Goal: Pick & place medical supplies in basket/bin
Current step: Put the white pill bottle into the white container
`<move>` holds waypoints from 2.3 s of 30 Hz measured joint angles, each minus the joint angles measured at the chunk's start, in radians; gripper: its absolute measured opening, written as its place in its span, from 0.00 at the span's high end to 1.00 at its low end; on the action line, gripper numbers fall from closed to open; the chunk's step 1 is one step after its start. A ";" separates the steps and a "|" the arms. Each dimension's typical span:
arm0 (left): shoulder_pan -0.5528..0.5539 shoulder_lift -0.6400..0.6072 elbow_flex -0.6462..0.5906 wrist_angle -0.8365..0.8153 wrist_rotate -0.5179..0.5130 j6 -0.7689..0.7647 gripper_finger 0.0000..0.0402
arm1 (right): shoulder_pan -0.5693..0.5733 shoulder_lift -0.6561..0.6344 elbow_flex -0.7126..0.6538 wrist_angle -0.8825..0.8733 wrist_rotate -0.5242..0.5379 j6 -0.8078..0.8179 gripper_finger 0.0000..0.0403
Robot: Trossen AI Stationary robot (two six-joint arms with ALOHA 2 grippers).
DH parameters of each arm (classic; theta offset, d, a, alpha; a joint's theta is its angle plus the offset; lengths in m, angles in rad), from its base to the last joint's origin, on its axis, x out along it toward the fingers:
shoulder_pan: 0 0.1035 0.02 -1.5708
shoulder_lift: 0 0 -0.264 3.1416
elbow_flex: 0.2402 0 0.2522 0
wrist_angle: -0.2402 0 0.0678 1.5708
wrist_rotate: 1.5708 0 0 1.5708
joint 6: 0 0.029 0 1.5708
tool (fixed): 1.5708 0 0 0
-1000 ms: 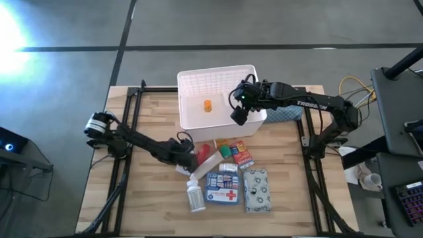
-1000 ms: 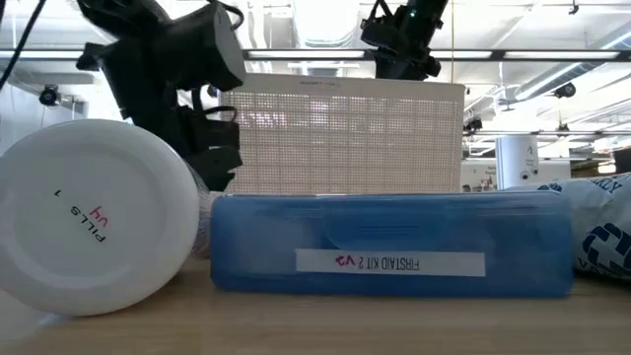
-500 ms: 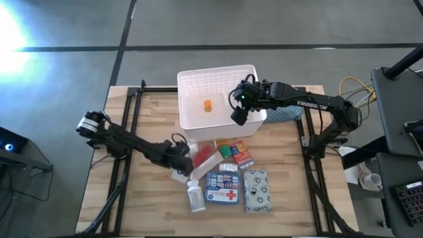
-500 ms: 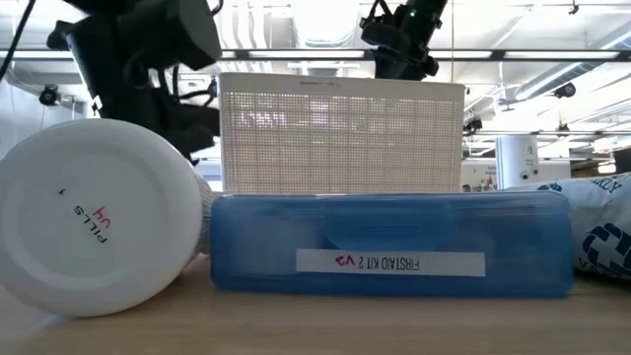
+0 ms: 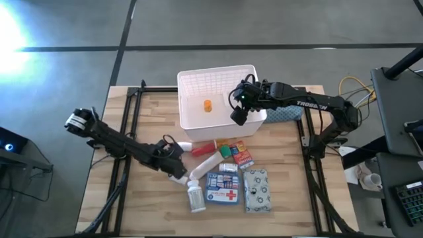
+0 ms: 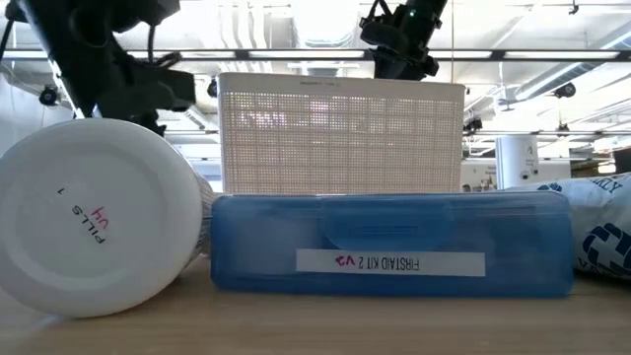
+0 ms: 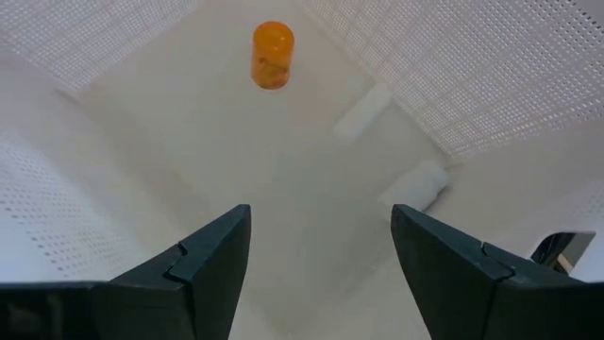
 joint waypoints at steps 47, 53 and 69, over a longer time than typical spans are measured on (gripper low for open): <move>0.291 -0.075 -0.252 0.421 0.142 0.906 0.45 | 0.000 0.000 -0.011 0.017 -0.001 0.079 0.39; 0.291 -0.075 -0.241 0.427 0.142 0.890 0.62 | 0.000 0.000 -0.011 0.017 -0.001 0.079 0.39; 0.040 -0.119 0.109 -0.136 0.091 0.366 0.61 | 0.000 0.000 -0.011 0.032 0.000 0.031 0.39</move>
